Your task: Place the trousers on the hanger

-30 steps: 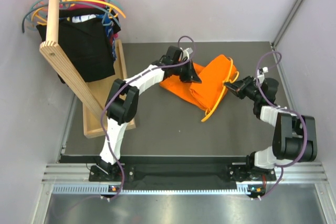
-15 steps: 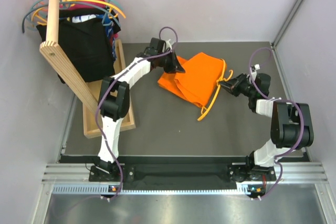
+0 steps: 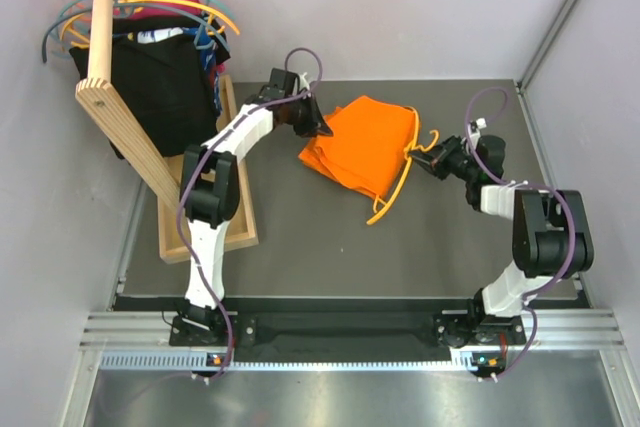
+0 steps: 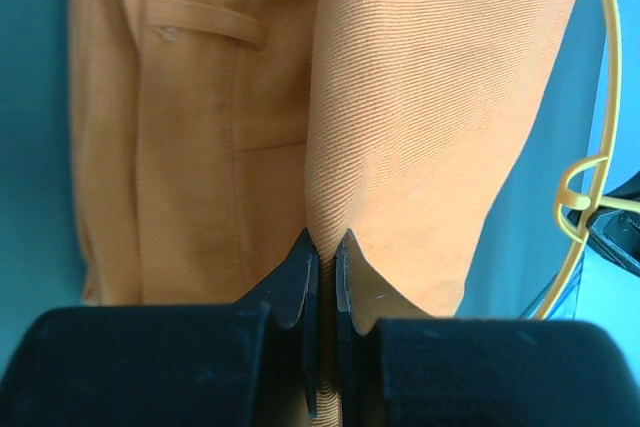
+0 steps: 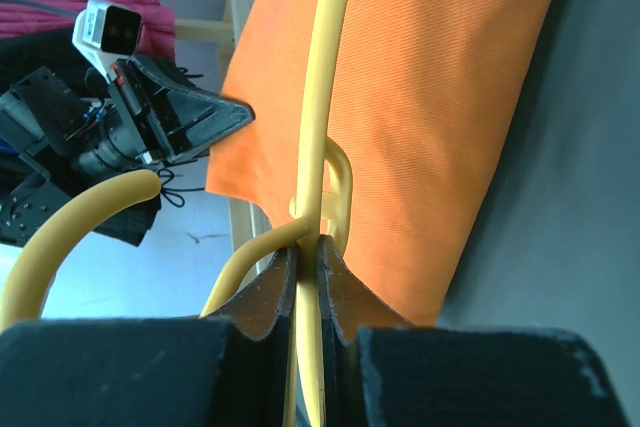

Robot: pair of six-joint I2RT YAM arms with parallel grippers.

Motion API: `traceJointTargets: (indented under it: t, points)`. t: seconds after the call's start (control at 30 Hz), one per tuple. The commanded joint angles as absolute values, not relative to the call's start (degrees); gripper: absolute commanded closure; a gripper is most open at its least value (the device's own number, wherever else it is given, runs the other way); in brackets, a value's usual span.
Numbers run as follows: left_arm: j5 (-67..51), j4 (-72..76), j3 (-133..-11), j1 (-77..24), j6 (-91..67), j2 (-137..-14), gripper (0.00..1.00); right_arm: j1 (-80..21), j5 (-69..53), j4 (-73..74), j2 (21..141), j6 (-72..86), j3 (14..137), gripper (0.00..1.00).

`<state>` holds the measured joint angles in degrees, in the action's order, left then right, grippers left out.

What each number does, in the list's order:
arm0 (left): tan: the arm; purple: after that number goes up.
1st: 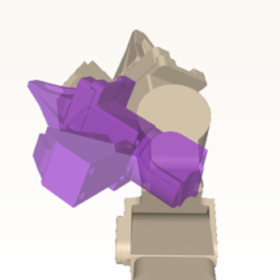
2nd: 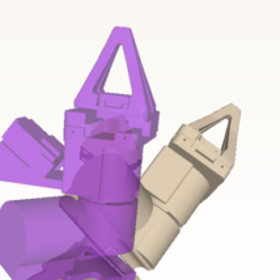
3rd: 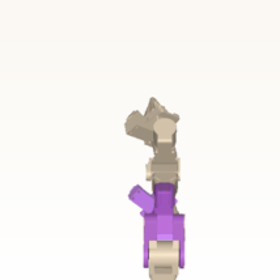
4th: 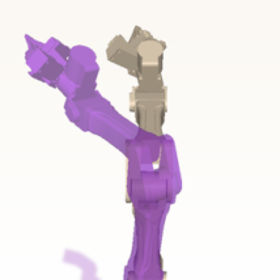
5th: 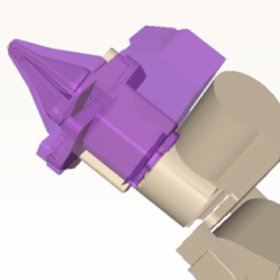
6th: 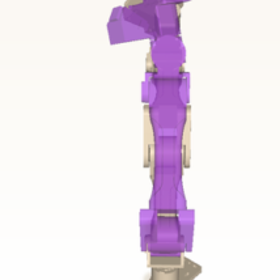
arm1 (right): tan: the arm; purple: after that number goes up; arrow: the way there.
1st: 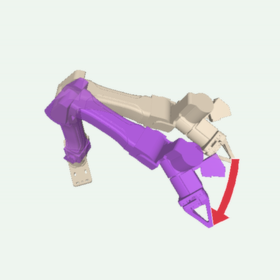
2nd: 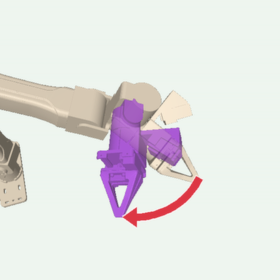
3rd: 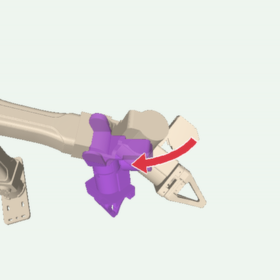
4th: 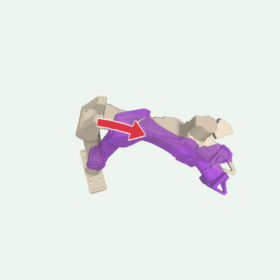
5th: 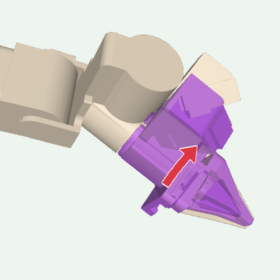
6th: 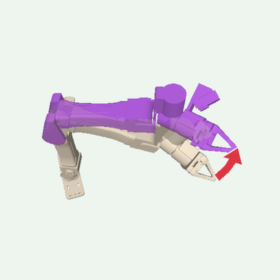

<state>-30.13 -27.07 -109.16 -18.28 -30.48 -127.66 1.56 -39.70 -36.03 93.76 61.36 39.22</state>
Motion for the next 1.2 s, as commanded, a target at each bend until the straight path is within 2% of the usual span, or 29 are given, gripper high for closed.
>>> traceJointTargets:
  t: [0.0, 0.27, 0.4, 0.6, 0.87, 0.93, 0.97, 1.0, 1.03, 1.1, 1.13, 1.17]
  points:
    - [-22.8, -24.4, -114.3, -14.9, -27.7, -122.1, 1.00, 0.8, -38.8, -39.0, 94.7, 60.8, 41.4, 1.00]
    - [-21.2, -25.0, -113.0, -12.0, -28.9, -123.0, 1.00, -2.1, -36.3, -41.7, 98.6, 62.1, 42.5, 1.00]
    - [-17.8, -25.0, -111.0, -11.7, -26.5, -122.0, 1.00, -1.8, -33.8, -35.3, 94.2, 57.9, 42.3, 1.00]
    - [-23.5, -25.0, -110.9, -10.8, -28.6, -127.4, 1.00, -1.1, -34.7, -41.0, 97.4, 60.7, 41.3, 1.00]
    - [-21.0, -25.9, -107.4, -11.1, -28.1, -126.6, 1.00, -1.8, -35.9, -39.8, 98.1, 60.5, 46.2, 1.00]
    - [-20.1, -28.2, -109.6, -11.2, -27.2, -127.4, 0.87, -2.6, -37.2, -38.4, 98.6, 60.0, 48.0, 1.00]
    - [-18.6, -29.2, -110.3, -11.4, -26.8, -127.4, 0.76, -2.9, -37.4, -37.8, 98.8, 59.6, 49.4, 1.00]
    - [-17.1, -31.3, -111.0, -11.7, -26.3, -126.7, 0.63, -3.0, -37.7, -37.4, 98.9, 59.5, 50.1, 1.00]
    - [-14.1, -32.0, -112.1, -12.7, -24.7, -126.2, 0.41, -3.1, -38.5, -37.1, 99.0, 59.9, 50.6, 1.00]
    - [-11.3, -34.3, -114.2, -14.9, -23.2, -124.6, 0.19, -3.1, -39.2, -36.1, 98.7, 59.9, 51.9, 1.00]
    - [-8.2, -35.6, -115.0, -15.7, -22.2, -124.1, 0.04, -3.1, -40.1, -35.5, 98.4, 59.2, 52.4, 1.00]
    - [-6.4, -37.0, -116.1, -16.5, -22.1, -123.8, 0.04, -3.1, -40.5, -33.4, 98.1, 58.5, 53.6, 1.00]
